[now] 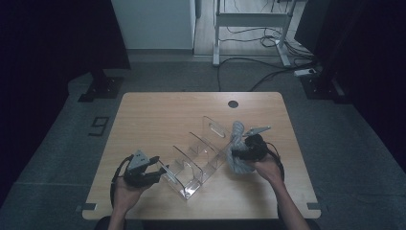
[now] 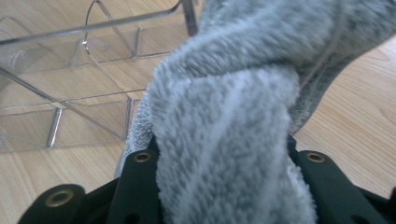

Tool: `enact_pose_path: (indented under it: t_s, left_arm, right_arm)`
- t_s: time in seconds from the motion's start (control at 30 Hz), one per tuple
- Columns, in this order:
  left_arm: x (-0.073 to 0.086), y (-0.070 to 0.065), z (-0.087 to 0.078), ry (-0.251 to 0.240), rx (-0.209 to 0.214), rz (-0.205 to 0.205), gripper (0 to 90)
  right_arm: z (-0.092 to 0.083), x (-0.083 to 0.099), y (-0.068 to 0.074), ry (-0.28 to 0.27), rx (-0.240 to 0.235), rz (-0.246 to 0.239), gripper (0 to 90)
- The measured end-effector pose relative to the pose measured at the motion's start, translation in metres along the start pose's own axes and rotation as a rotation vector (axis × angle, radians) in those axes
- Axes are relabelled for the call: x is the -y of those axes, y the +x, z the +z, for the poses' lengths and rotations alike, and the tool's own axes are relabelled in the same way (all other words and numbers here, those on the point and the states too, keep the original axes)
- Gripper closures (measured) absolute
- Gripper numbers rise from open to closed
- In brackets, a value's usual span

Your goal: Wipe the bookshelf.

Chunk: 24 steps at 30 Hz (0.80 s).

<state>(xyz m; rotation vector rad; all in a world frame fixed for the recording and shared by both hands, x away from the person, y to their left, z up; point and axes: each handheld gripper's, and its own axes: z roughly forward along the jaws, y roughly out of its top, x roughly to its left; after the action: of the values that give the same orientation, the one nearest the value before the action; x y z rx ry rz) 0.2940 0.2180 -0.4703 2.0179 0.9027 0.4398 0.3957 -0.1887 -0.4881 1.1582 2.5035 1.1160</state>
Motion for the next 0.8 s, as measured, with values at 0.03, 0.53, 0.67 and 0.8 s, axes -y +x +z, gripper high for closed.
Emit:
enact_pose_path:
  t_s: [0.03, 0.53, 0.67, 0.8]
  left_arm:
    - [0.000, 0.000, 0.000, 0.000, 0.000, 0.000, 45.6]
    - [0.000, -0.001, 0.000, -0.002, 0.005, -0.001, 45.6]
    - [0.000, -0.001, 0.000, -0.003, 0.005, -0.001, 45.6]
    - [0.001, -0.001, 0.000, -0.004, 0.004, -0.003, 45.6]
  right_arm:
    - [0.002, 0.000, 0.000, -0.002, -0.004, -0.004, 60.7]
    - [0.025, 0.004, 0.001, 0.062, 0.011, -0.008, 63.1]
    - [0.033, 0.007, 0.002, 0.097, 0.028, -0.018, 63.0]
    - [0.040, 0.009, 0.003, 0.132, 0.047, -0.028, 62.9]
